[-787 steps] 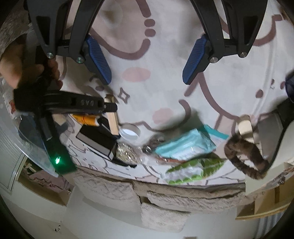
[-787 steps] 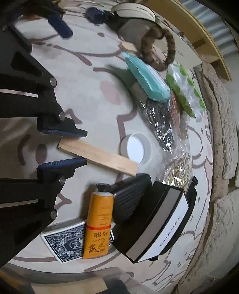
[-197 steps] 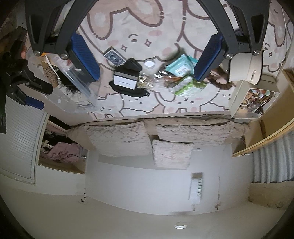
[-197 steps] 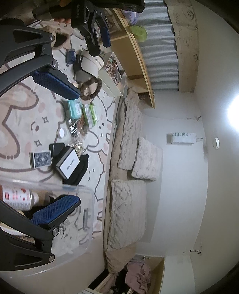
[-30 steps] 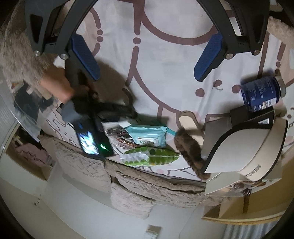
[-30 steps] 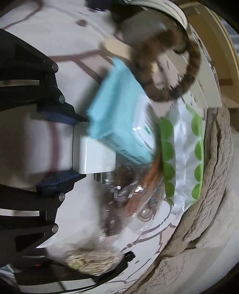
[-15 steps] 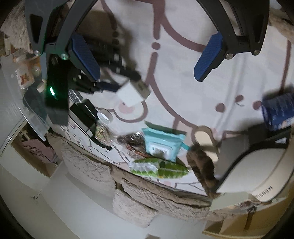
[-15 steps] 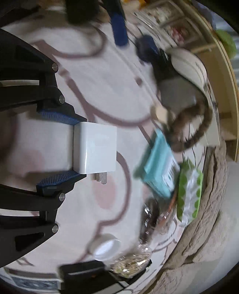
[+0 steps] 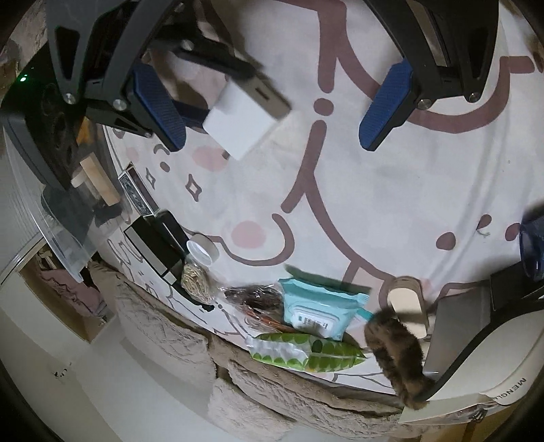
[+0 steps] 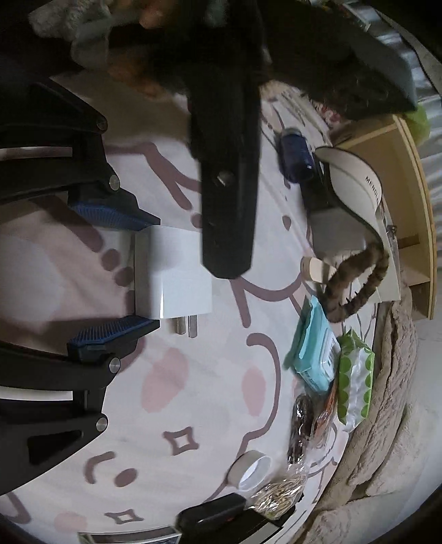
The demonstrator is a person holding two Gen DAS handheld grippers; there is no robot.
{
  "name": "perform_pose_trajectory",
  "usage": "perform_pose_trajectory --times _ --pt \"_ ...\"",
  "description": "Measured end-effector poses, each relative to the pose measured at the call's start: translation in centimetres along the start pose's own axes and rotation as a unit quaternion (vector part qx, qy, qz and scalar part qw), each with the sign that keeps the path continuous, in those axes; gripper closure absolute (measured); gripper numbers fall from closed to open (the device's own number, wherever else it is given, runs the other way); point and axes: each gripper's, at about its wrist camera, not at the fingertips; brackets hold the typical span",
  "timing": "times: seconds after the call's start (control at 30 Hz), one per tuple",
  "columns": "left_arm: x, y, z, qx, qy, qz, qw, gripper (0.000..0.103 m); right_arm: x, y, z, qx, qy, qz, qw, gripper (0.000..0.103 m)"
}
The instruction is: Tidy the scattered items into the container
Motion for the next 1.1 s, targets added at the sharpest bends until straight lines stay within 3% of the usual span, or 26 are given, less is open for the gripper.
perform_pose_trajectory --times 0.07,0.23,0.4,0.47,0.53,0.8,1.1 --pt "-0.1 -0.1 0.0 0.001 0.001 0.001 1.0 0.001 -0.3 -0.9 1.2 -0.007 -0.006 -0.018 1.0 0.016" --pt "-0.6 -0.6 -0.5 0.015 0.006 -0.005 0.9999 0.001 -0.4 -4.5 4.4 -0.064 -0.042 -0.065 0.995 0.015" --pt "-1.3 -2.4 -1.6 0.032 0.008 -0.061 0.9976 0.001 0.5 -8.3 5.7 -0.127 -0.086 -0.12 0.981 0.015" --pt "-1.5 -2.9 -2.4 0.034 0.016 -0.08 0.9961 0.003 1.0 -9.6 5.6 -0.141 -0.093 -0.137 0.976 0.015" --pt "-1.7 -3.0 -3.0 0.035 0.028 -0.088 0.9951 0.019 1.5 -10.6 5.1 -0.149 -0.1 -0.146 0.973 0.015" --pt "-2.9 -4.2 -3.0 0.02 0.048 -0.121 0.9913 0.027 3.4 -13.2 3.0 -0.168 -0.099 -0.14 0.971 0.015" --pt "-4.2 -5.8 -3.0 0.003 0.065 -0.161 0.9848 0.027 3.4 -18.0 2.9 -0.238 -0.077 -0.159 0.955 0.015"
Point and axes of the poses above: each gripper's, at about its wrist camera, not at the fingertips, and z roughly against the way its jaws point, y to its left, x to its top, and after that the axes turned 6 degrees about -y, right-handed
